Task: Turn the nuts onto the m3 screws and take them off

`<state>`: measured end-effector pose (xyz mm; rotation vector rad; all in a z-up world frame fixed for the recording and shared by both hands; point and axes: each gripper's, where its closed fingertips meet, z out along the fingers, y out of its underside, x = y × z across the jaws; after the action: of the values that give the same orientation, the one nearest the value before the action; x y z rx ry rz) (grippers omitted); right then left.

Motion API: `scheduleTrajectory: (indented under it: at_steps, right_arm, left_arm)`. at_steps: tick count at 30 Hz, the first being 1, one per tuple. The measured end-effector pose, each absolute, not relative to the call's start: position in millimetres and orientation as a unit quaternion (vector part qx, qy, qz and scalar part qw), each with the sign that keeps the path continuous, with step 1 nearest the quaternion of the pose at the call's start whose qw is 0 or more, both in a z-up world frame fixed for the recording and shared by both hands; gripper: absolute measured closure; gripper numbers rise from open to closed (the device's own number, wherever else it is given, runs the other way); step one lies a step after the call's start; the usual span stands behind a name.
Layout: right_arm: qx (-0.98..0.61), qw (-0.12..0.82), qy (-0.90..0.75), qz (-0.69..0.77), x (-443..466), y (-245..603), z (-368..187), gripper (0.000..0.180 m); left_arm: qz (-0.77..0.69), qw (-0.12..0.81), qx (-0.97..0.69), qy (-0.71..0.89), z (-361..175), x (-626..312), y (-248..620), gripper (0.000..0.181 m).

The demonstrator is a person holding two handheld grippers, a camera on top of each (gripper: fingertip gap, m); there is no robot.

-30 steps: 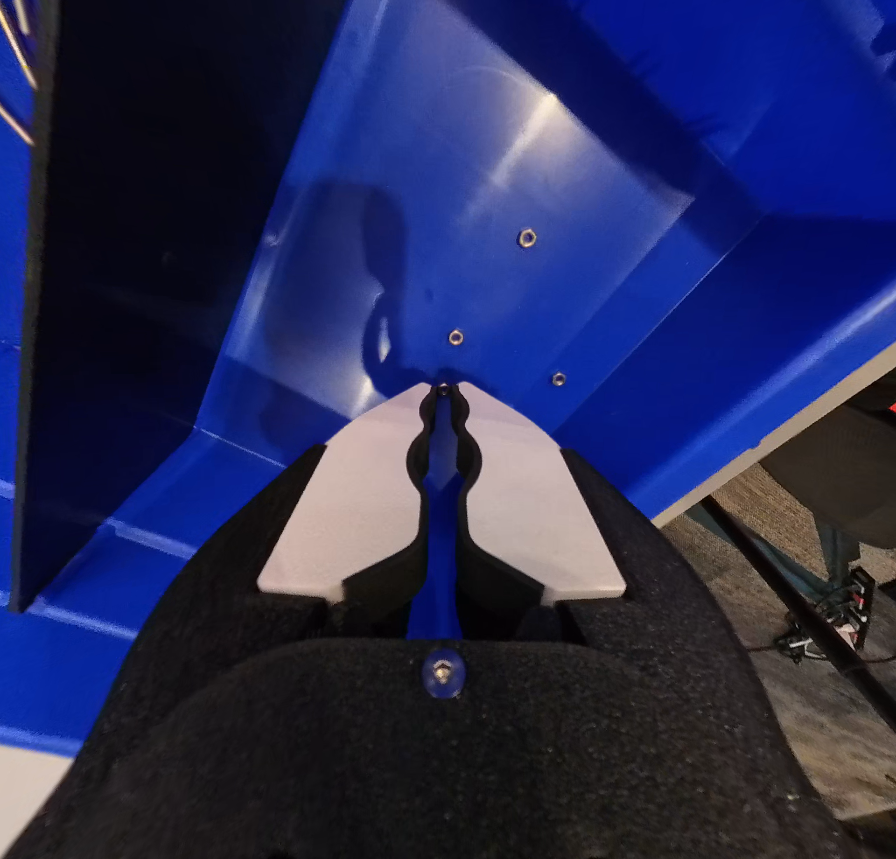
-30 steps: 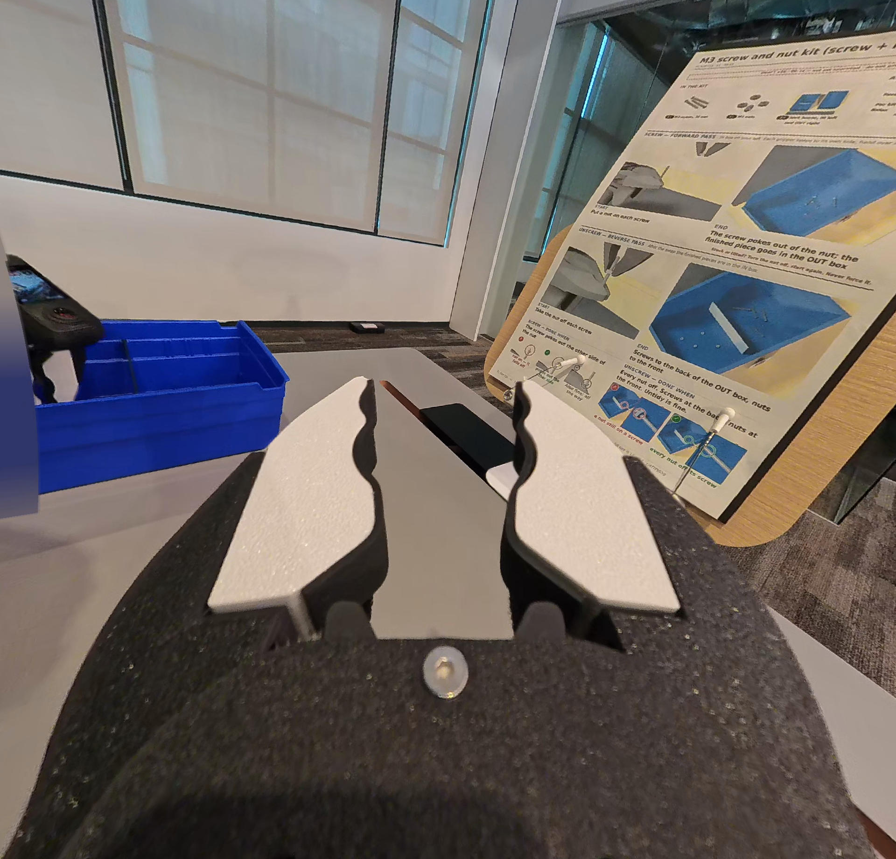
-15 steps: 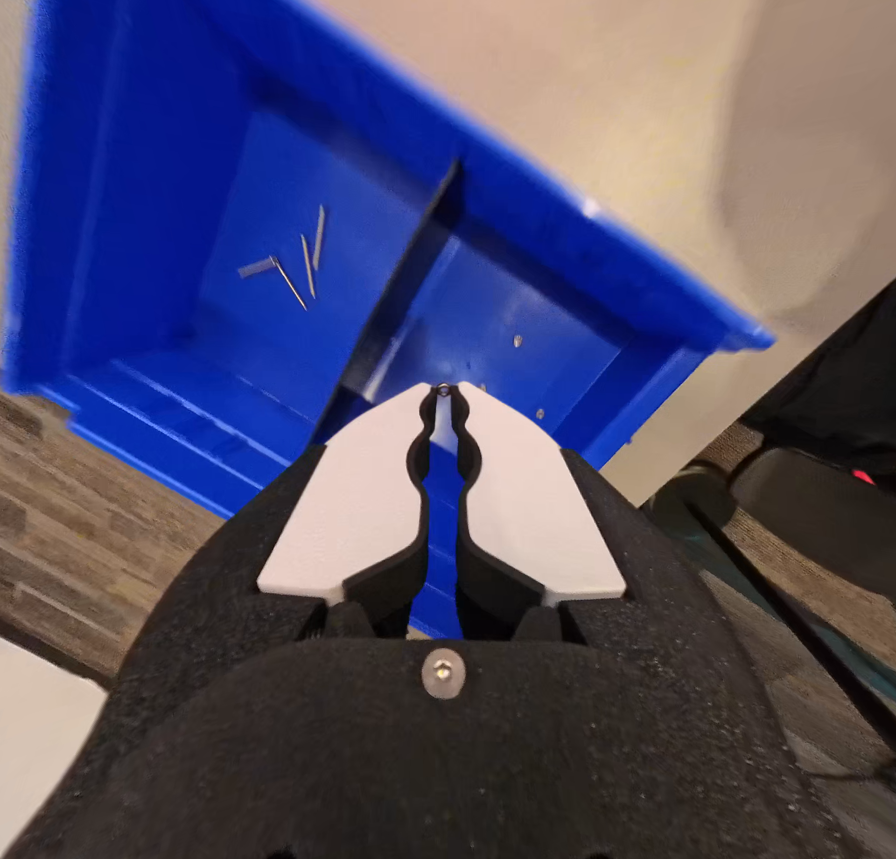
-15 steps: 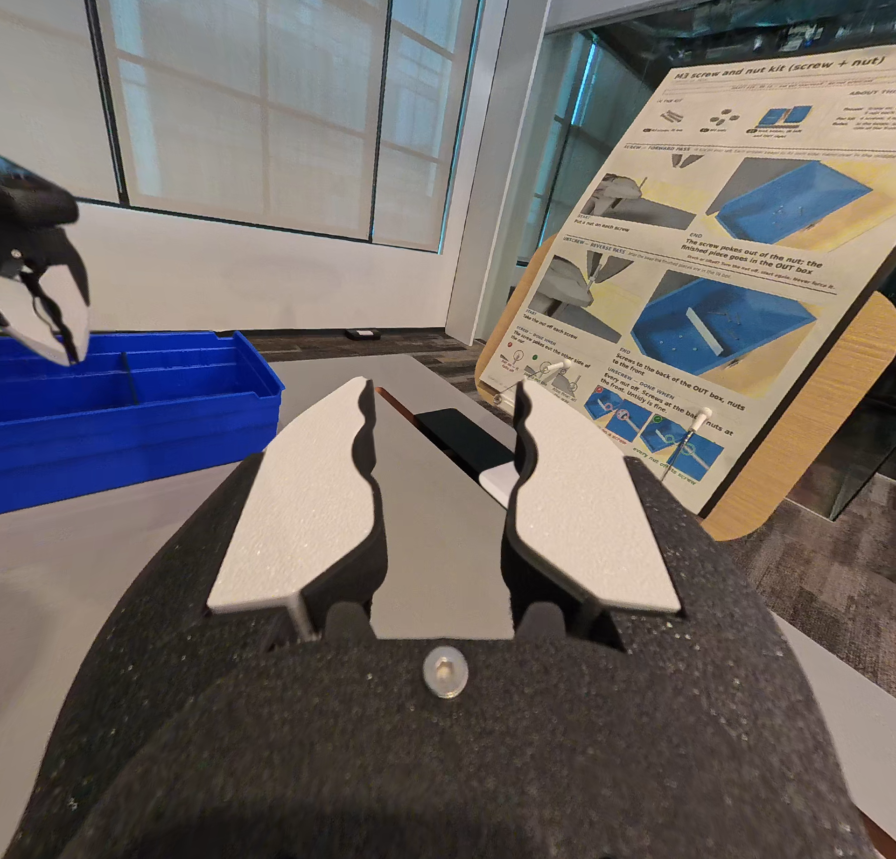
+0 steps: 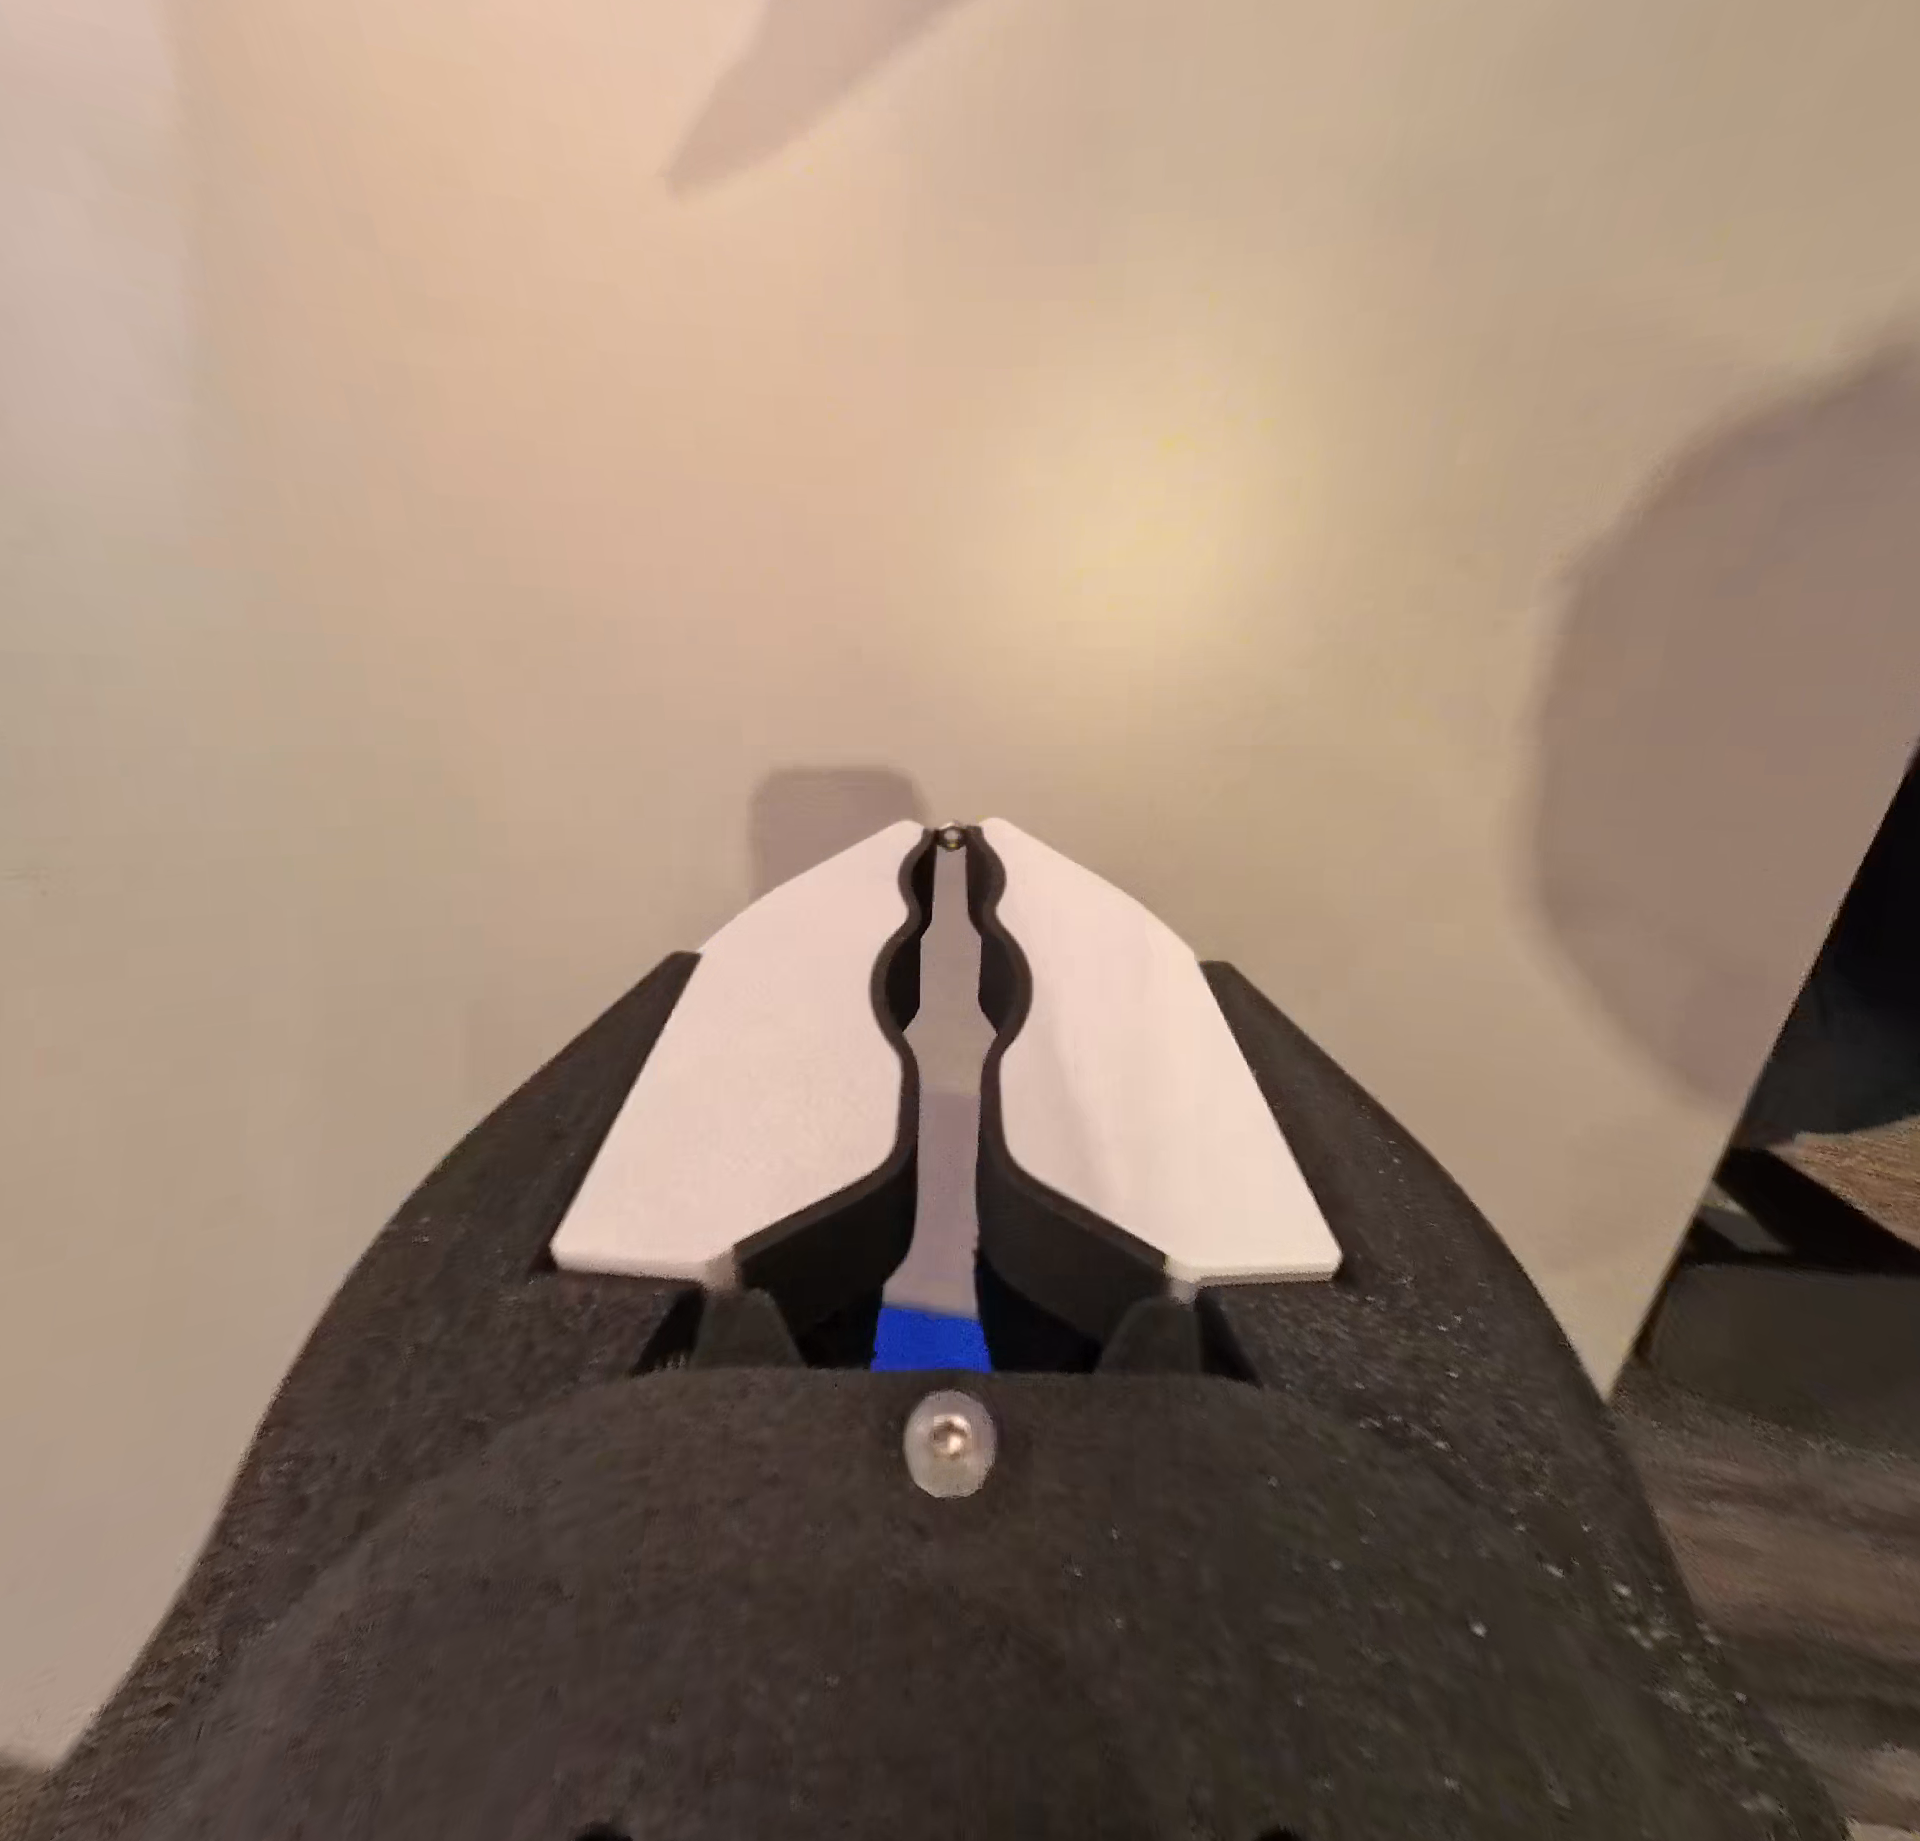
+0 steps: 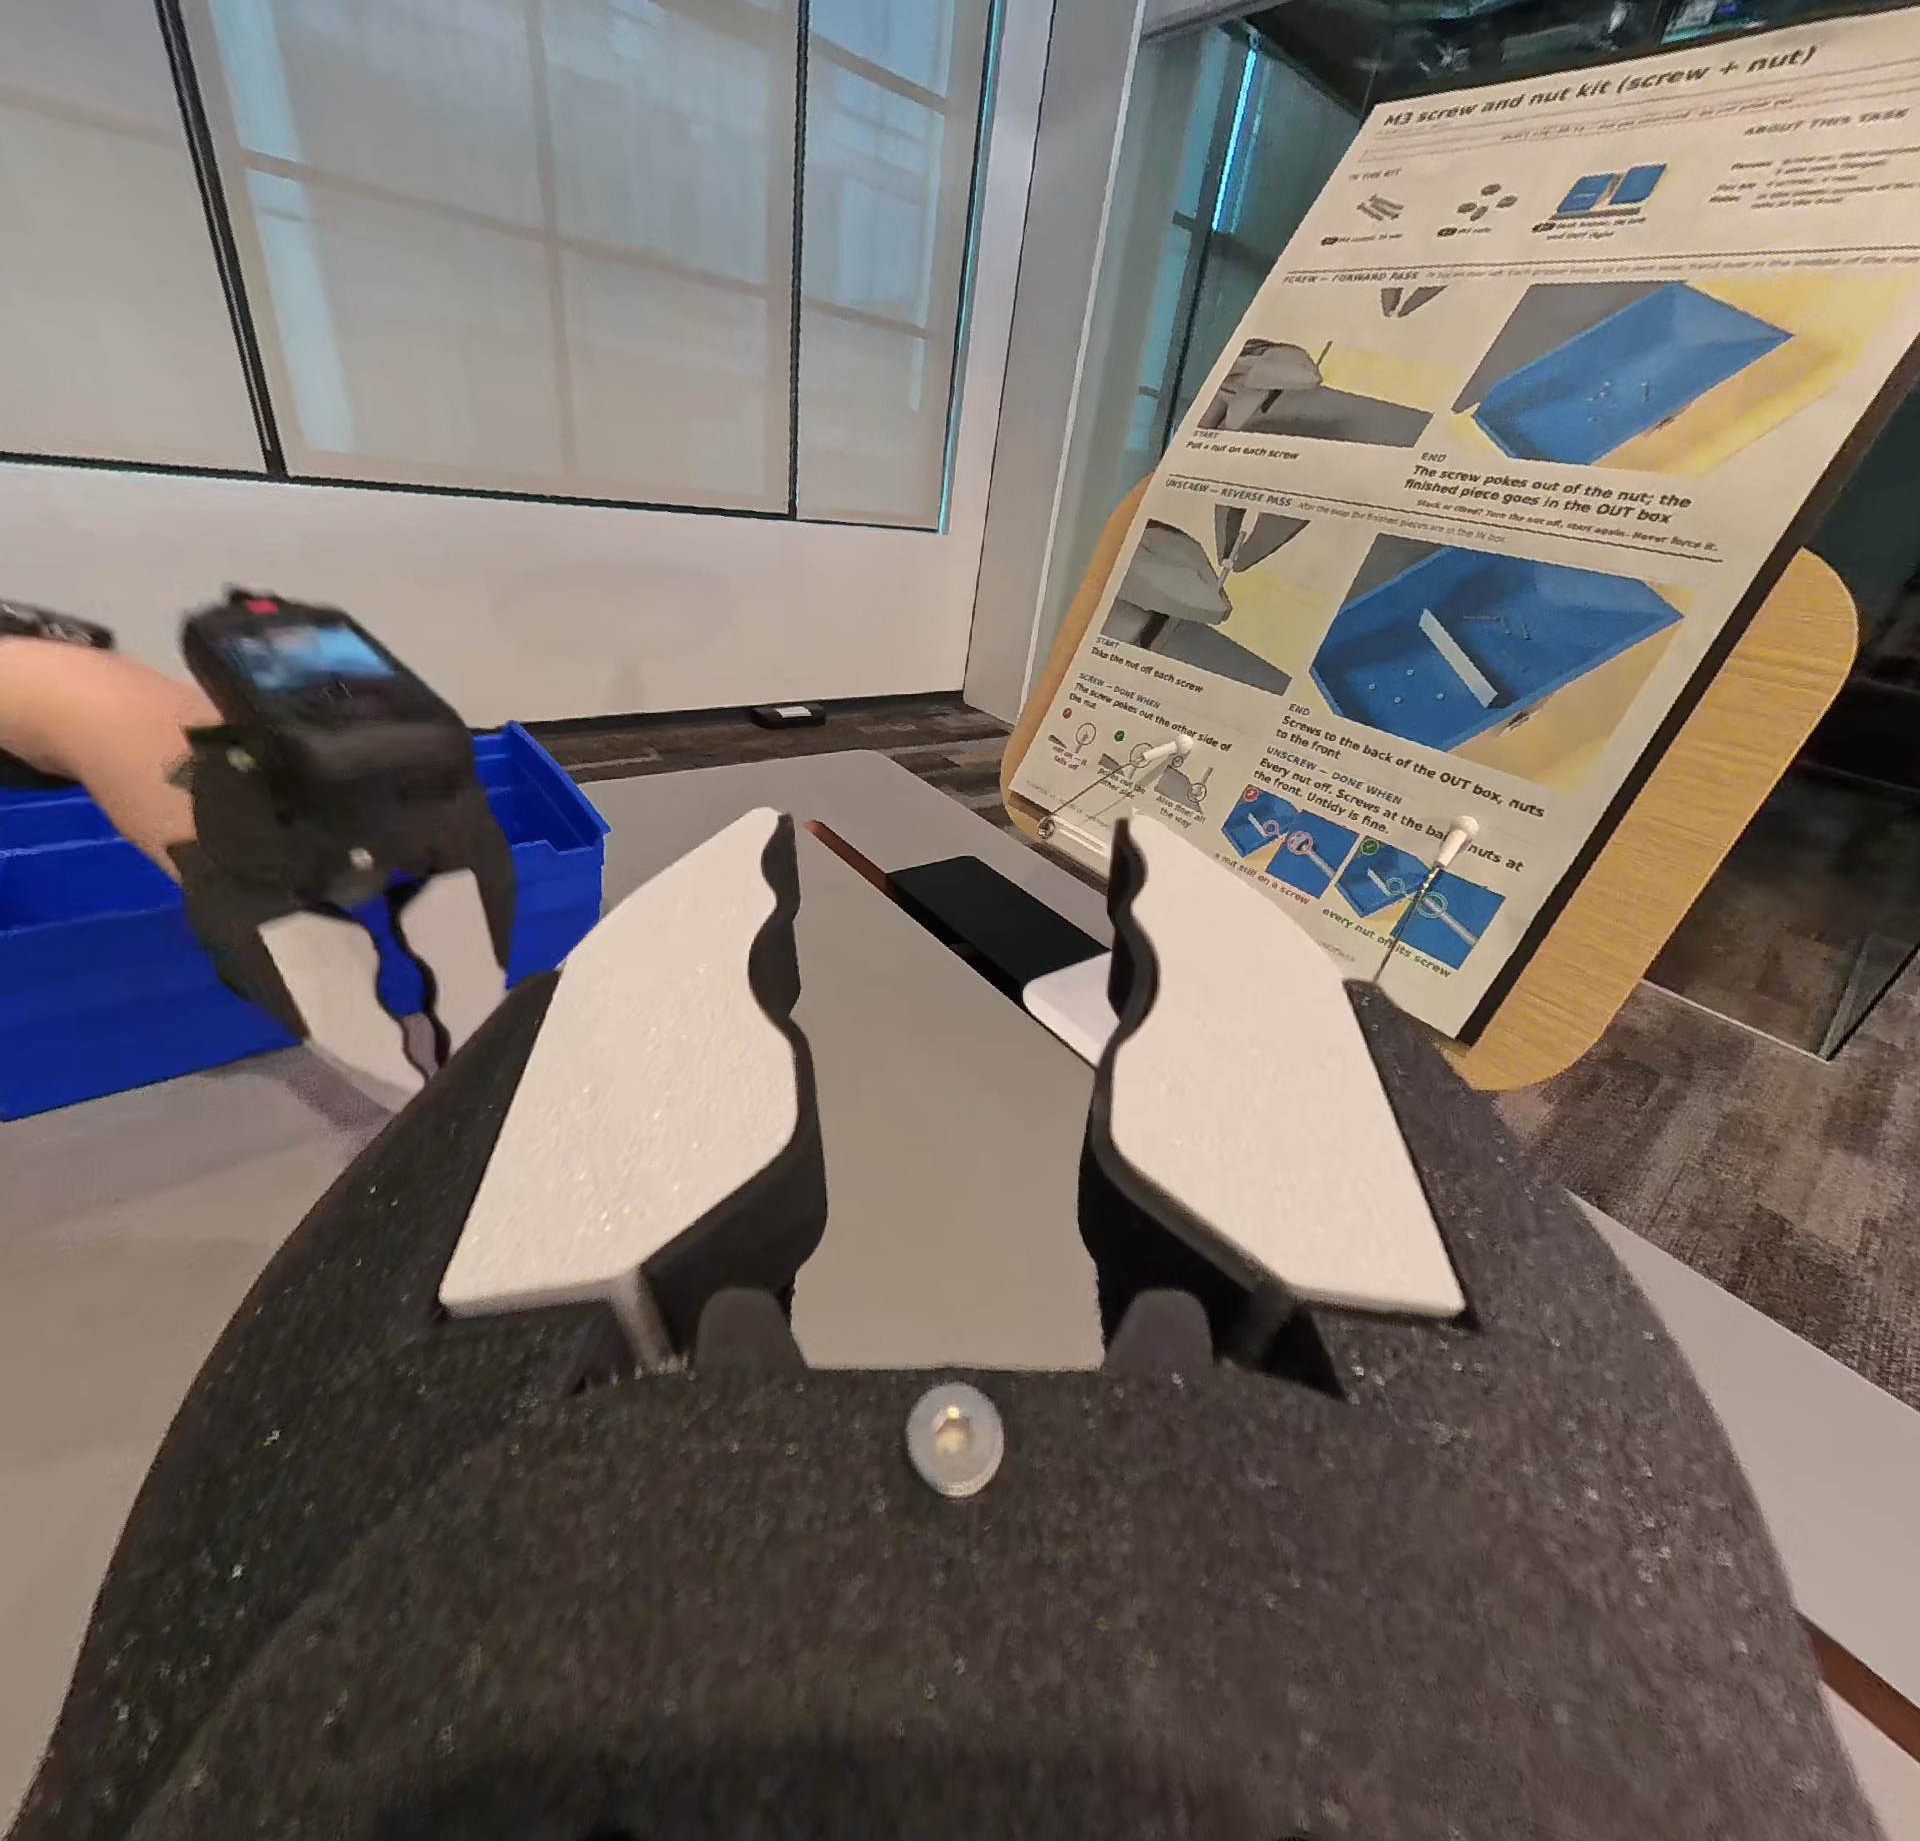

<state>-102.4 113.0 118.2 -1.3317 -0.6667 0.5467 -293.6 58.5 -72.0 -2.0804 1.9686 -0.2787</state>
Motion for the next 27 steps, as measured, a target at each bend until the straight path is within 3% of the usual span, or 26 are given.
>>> scheduleTrajectory:
  at_steps: [1, 9, 27]
  right_arm:
    - [-0.599, 0.701, -0.300, 0.245, -101.3, 113.4, 117.6, 0.123]
    - [-0.592, 0.708, -0.290, 0.253, -90.3, 111.4, 125.2, 0.122]
    - [-0.581, 0.724, -0.266, 0.259, -71.3, 110.3, 136.4, 0.123]
  left_arm:
    - [-0.101, 0.121, -0.718, 0.679, -84.6, -287.6, 59.9, 0.176]
    - [-0.064, 0.080, -0.725, 0.681, -141.7, -278.4, 81.1, 0.176]
    - [-0.058, 0.101, -0.735, 0.668, -144.0, -287.6, 90.0, 0.169]
